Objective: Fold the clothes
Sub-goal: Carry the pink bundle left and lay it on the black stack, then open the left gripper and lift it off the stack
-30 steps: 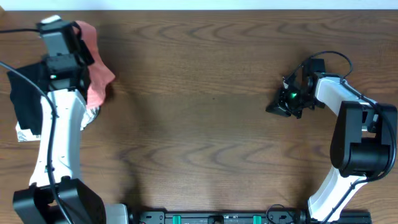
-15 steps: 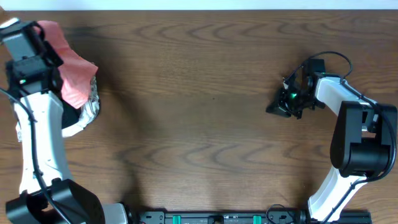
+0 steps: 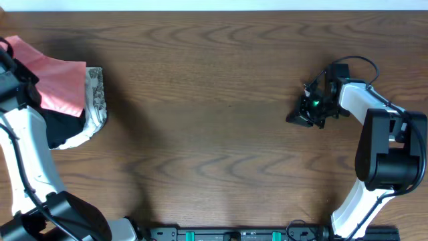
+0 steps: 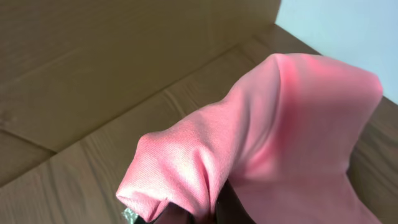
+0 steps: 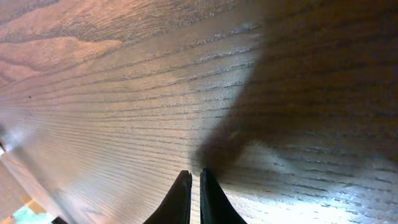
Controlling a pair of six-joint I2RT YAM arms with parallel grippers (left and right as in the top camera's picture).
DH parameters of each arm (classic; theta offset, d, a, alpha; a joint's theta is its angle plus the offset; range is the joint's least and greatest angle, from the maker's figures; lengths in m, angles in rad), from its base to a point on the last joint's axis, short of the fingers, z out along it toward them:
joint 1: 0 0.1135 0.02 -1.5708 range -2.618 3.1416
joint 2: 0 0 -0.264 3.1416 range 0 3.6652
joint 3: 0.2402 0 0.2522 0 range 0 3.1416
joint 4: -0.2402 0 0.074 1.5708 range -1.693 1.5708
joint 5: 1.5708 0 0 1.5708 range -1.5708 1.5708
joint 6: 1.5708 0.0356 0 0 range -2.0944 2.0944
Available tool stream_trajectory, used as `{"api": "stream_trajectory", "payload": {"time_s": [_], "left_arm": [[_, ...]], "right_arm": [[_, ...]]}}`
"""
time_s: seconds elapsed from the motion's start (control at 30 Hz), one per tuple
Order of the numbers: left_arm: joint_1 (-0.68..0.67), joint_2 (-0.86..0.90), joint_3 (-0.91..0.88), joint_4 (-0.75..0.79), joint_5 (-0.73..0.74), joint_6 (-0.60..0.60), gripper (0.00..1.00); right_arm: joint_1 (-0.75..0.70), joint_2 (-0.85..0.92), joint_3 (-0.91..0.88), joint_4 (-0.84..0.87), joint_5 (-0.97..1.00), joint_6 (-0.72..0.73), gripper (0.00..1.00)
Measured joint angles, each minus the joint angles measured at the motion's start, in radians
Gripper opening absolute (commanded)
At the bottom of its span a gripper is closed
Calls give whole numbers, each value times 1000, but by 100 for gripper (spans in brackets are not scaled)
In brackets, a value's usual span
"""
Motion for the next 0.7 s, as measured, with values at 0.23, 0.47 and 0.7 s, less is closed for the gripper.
{"api": "stream_trajectory", "payload": {"time_s": [0.23,0.47,0.7], "left_arm": [[44,0,-4,-7,-2,0,61],[56,0,-4,-7,-4,-6,64],[56,0,-4,-7,-4,-6,64]], "right_arm": [[0,0,0,-5,0,0,8],[0,0,0,-7,0,0,8],[0,0,0,-7,0,0,8]]}}
